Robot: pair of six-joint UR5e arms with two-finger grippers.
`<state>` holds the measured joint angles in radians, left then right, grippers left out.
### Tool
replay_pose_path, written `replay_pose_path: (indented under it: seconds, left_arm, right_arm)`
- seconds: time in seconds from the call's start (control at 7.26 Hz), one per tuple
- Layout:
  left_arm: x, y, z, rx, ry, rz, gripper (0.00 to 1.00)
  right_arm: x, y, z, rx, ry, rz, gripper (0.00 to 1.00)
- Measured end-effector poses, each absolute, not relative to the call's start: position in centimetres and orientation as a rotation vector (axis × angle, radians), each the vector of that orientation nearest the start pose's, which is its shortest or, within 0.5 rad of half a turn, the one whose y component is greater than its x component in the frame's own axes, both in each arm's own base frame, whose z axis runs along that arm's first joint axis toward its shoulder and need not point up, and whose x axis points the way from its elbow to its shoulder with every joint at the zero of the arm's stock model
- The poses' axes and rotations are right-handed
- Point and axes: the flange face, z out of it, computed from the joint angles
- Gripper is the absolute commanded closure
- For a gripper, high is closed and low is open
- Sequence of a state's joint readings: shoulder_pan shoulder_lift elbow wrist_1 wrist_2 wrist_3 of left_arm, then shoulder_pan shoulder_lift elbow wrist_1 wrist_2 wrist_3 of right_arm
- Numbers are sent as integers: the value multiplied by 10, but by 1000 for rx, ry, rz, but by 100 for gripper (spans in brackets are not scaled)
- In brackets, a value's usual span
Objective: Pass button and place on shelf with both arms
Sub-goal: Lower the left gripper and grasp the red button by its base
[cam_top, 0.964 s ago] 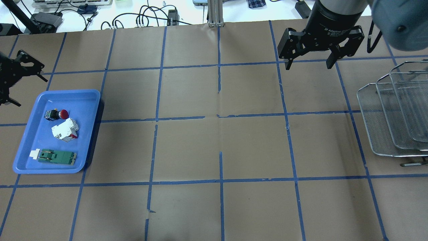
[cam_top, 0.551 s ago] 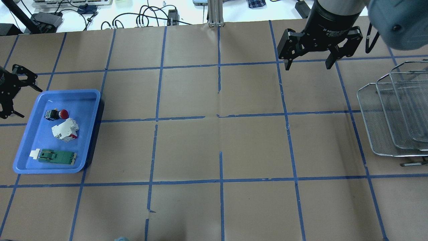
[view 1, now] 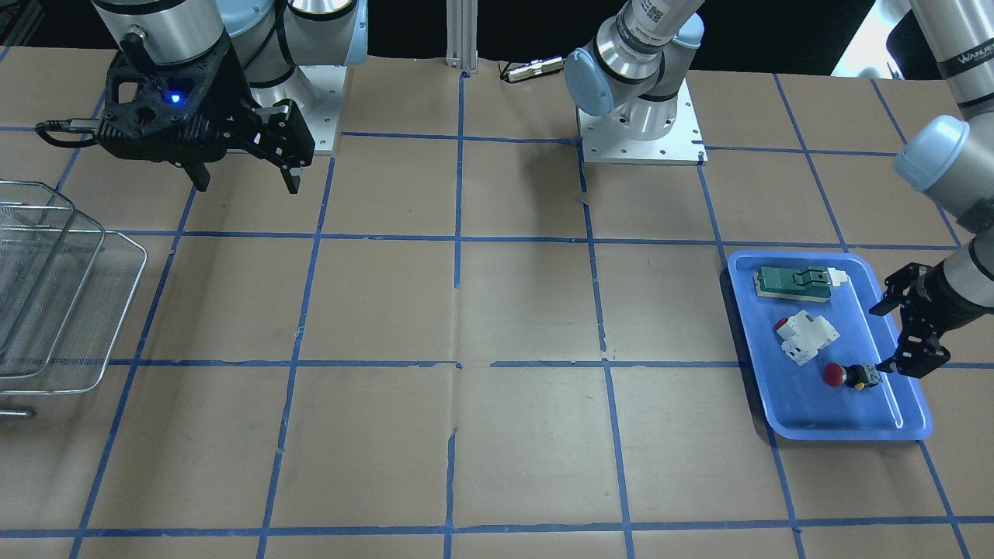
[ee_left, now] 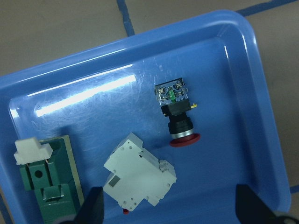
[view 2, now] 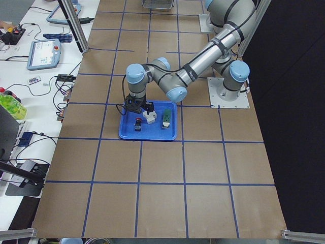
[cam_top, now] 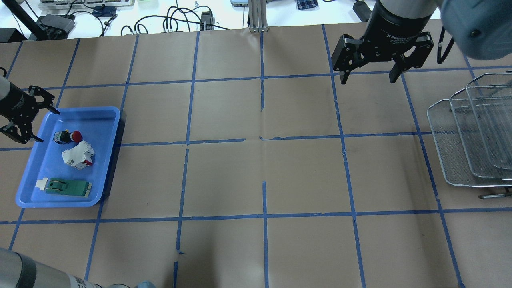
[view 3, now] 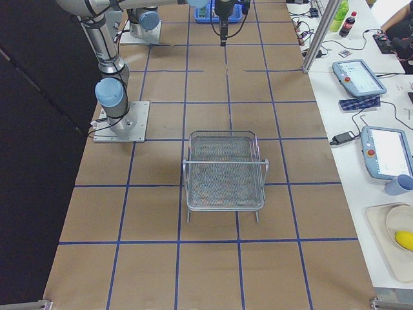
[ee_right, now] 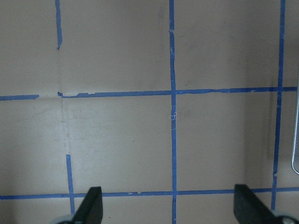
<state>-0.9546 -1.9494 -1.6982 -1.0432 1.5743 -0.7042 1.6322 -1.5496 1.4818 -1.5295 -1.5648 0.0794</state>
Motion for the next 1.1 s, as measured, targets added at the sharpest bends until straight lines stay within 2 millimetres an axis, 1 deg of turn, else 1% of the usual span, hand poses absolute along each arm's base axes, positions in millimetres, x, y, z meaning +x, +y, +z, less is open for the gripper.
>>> replay_pose_path:
  seconds: [0.28, 0.55, 0.69, 1.1]
  left_arm:
    - [255, -587, 240, -1941, 2466, -20, 0]
    - [270, -606, 226, -1946, 2454, -23, 0]
    - [274, -610, 219, -1970, 2431, -12, 0]
    - [276, -607, 200, -2031, 2372, 38, 0]
  right_arm:
    - [165, -493, 518, 26, 3132, -42, 0]
    - [165, -494, 517, 24, 3132, -39, 0]
    - [164, -493, 517, 26, 3135, -39, 0]
    - [163, -489, 521, 20, 3144, -43, 0]
